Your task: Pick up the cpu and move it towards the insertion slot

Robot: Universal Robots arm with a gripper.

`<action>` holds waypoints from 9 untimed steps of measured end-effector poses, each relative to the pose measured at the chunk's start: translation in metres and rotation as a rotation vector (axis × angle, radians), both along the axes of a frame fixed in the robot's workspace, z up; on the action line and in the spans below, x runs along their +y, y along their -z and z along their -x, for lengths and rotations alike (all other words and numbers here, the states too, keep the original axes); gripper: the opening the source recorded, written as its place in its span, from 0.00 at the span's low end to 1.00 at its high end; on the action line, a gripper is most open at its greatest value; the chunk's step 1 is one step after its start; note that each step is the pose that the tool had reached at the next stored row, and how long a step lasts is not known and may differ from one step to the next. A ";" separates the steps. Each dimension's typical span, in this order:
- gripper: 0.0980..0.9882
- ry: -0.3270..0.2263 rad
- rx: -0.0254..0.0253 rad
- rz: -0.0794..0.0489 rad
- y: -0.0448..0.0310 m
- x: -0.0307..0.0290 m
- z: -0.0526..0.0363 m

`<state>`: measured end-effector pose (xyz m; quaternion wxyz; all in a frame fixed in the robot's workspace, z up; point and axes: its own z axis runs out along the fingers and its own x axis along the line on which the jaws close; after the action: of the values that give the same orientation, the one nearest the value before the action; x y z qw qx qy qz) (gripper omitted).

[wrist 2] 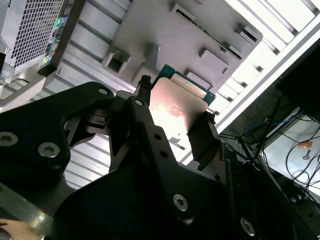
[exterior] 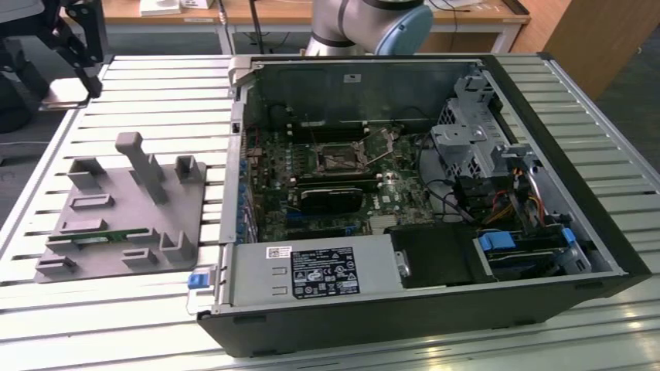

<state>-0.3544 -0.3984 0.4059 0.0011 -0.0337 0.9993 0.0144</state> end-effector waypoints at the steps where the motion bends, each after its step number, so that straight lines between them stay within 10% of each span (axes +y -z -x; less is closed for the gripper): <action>1: 0.51 0.000 0.0000 0.000 0.0000 0.0000 -0.0006; 9: 0.51 0.000 0.0001 0.000 -0.0001 0.0000 -0.0071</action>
<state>-0.3473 -0.3984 0.4060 0.0011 -0.0337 0.9993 0.0144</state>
